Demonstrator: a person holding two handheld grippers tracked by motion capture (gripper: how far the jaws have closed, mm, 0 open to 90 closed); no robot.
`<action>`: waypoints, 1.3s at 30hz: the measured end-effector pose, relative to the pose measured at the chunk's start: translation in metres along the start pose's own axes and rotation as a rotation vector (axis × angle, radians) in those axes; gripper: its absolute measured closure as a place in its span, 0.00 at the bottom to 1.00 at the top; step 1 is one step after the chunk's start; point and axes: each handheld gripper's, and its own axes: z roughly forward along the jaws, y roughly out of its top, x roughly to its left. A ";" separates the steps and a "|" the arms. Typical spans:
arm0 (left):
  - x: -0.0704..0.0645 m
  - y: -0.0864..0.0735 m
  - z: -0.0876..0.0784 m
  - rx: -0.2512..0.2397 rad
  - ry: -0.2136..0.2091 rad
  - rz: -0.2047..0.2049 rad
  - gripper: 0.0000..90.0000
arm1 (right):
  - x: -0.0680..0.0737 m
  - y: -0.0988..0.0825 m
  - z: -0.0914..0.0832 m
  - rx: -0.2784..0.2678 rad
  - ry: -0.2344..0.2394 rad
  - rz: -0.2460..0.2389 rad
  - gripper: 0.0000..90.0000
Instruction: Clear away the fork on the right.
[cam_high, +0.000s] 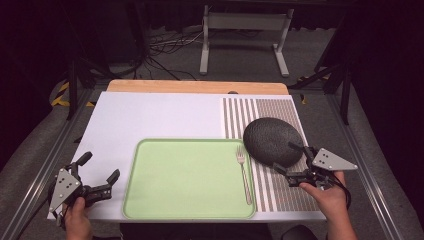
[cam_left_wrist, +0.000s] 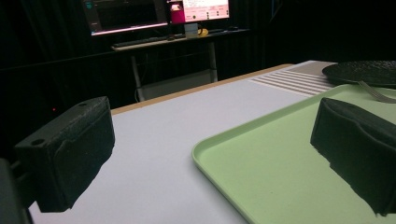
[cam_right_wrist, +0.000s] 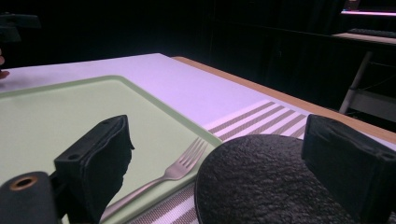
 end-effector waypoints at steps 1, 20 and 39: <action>0.000 0.000 0.000 0.001 -0.001 0.000 0.00 | 0.000 -0.001 -0.001 -0.001 -0.003 -0.006 0.10; 0.000 0.000 0.000 -0.004 -0.011 0.005 0.00 | 0.004 -0.035 -0.005 0.028 -0.031 0.063 0.10; 0.002 0.000 0.000 -0.005 -0.010 0.008 0.00 | 0.007 -0.041 -0.002 0.110 0.016 0.050 0.11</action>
